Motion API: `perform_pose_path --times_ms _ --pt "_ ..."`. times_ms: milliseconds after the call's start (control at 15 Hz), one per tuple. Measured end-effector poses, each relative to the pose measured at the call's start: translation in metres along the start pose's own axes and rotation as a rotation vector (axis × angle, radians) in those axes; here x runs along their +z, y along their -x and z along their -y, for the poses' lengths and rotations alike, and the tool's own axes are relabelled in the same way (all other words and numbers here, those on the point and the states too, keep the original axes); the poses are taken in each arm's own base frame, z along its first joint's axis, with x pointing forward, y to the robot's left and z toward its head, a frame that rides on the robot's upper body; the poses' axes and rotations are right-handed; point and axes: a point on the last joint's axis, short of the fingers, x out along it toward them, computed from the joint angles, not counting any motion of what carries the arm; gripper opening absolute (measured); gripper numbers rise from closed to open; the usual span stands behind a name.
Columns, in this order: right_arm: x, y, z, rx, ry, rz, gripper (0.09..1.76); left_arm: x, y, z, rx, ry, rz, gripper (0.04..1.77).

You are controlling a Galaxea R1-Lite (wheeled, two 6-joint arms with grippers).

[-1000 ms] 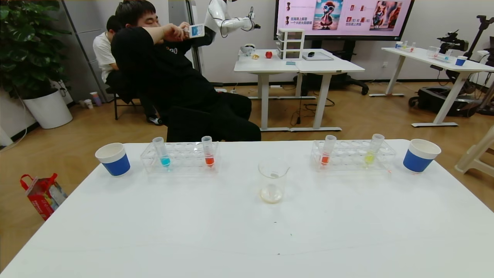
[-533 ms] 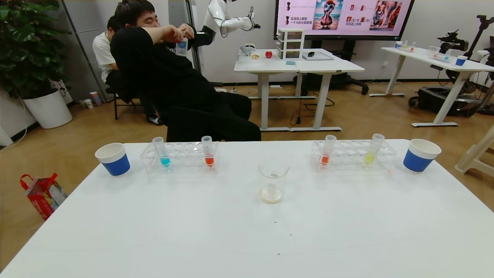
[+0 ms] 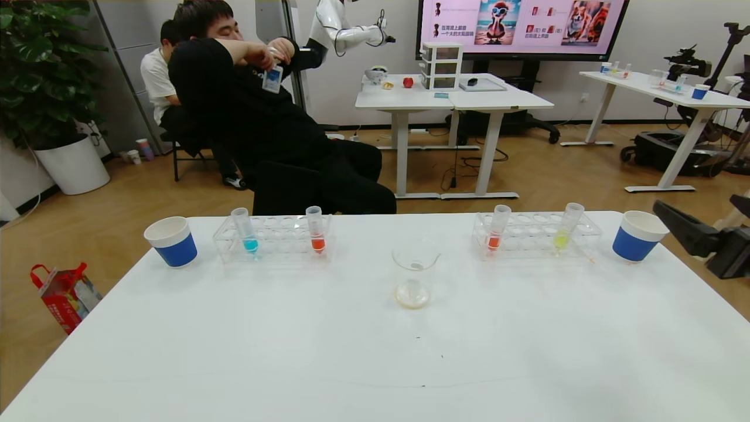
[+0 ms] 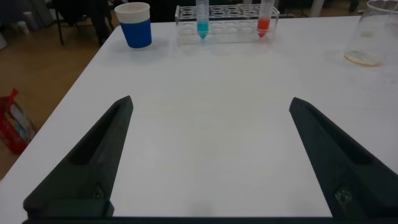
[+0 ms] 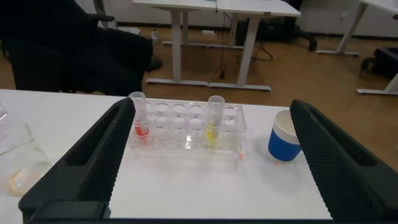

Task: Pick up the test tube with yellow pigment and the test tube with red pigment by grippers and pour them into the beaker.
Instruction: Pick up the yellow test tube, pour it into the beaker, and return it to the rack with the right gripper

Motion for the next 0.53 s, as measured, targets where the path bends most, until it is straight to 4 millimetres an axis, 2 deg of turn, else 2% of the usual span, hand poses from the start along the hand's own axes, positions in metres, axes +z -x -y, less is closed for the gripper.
perform_pose_path --times_ms 267,533 --pt "-0.036 -0.058 0.008 -0.005 0.002 0.002 1.73 0.000 0.000 0.000 0.000 0.000 0.000 1.75" --pt "-0.078 -0.096 0.012 -0.007 -0.025 -0.011 1.73 0.000 0.000 0.000 0.000 0.000 0.000 1.75"
